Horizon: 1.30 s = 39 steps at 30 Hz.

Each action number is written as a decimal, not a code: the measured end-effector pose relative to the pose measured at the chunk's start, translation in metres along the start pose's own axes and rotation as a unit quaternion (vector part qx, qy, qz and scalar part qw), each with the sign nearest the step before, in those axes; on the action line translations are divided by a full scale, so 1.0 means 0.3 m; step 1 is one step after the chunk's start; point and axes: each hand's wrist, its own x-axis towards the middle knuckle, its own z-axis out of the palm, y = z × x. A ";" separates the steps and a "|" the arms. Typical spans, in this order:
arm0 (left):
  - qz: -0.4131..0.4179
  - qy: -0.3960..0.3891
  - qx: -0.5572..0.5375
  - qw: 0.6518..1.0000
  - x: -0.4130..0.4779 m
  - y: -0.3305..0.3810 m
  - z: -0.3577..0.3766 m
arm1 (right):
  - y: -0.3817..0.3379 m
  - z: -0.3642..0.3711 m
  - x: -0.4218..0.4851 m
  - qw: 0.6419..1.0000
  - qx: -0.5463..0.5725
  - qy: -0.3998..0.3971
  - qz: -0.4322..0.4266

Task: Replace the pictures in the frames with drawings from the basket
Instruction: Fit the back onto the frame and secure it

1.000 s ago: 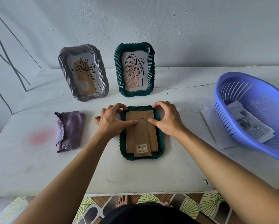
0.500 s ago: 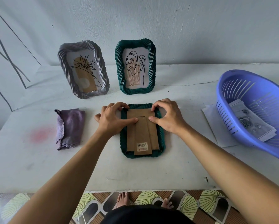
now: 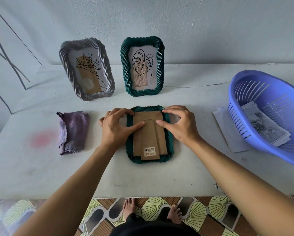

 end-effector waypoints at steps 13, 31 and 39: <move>0.042 0.002 0.035 0.999 -0.029 0.012 0.016 | -0.014 0.017 -0.006 0.995 -0.066 -0.008 -0.075; 0.101 0.006 0.006 0.995 -0.340 -0.041 -0.093 | -0.015 0.015 -0.095 0.985 -0.111 -0.017 -0.130; 0.095 0.017 0.004 0.995 -0.371 -0.037 -0.081 | -0.022 -0.071 -0.218 0.994 -0.027 -0.058 -0.089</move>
